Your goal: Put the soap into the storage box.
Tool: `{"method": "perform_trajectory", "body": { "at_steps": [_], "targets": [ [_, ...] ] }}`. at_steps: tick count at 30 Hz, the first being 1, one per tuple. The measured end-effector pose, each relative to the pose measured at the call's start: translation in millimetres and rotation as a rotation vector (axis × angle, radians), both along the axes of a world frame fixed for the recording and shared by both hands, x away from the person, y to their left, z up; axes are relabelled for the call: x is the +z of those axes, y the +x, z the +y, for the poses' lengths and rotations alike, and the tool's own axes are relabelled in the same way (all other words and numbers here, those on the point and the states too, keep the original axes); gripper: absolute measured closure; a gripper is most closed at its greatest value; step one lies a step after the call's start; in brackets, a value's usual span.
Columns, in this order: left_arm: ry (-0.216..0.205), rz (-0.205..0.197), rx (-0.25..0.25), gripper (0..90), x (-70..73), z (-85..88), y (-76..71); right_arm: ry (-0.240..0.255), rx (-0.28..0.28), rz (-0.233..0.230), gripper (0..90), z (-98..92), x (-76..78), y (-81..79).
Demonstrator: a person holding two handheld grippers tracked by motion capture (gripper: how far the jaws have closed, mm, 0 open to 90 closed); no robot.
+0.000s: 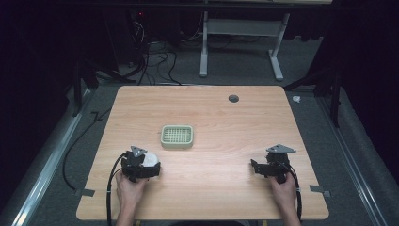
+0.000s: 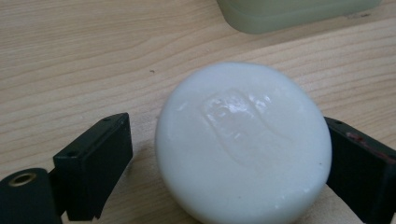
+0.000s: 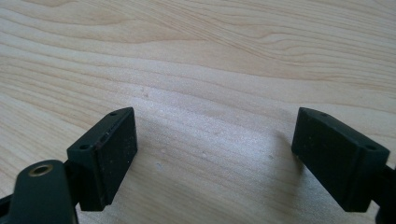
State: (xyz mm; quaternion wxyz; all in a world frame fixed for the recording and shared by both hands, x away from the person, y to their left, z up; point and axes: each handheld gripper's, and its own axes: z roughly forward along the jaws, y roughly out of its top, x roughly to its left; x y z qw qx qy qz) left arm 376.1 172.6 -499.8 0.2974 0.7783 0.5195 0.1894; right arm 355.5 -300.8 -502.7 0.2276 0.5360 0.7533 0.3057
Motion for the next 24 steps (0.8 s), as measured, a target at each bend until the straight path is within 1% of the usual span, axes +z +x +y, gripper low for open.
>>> {"method": "perform_trajectory", "body": {
  "at_steps": [1, 3, 7, 12, 15, 22, 23, 24],
  "targets": [
    [0.01, 0.002, -0.004, 8.7, -0.9, -1.0, 0.1, 0.0, 0.0, 0.0, 15.1, 0.0, 0.0, 0.0],
    [-0.001, -0.003, -0.003, 9.0, -1.7, -1.0, -0.6, 0.0, 0.0, 0.0, 15.1, 0.0, 0.0, 0.0],
    [-0.016, -0.031, 0.01, 12.1, -3.3, 0.8, -4.2, 0.0, 0.0, 0.0, 15.1, 0.0, 0.0, 0.0],
    [-0.016, -0.036, -0.004, 18.0, -2.3, 2.0, -6.4, 0.0, -0.001, 0.001, 15.1, 0.1, 0.0, -0.1],
    [-0.016, -0.04, -0.007, 24.0, -1.5, 2.2, -7.0, -0.001, -0.001, 0.0, 15.1, 0.1, 0.0, 0.0],
    [-0.019, -0.047, -0.002, 23.9, -2.2, 1.8, -7.6, 0.0, -0.001, 0.0, 15.1, 0.1, 0.0, 0.0],
    [-0.026, -0.041, -0.007, 22.7, -2.3, 2.1, -7.1, 0.0, 0.0, 0.0, 15.1, 0.0, 0.0, 0.0],
    [-0.033, -0.036, -0.008, 18.9, -2.8, 2.1, -6.4, 0.0, 0.0, 0.0, 15.1, 0.0, 0.0, 0.1]
  ]
}}
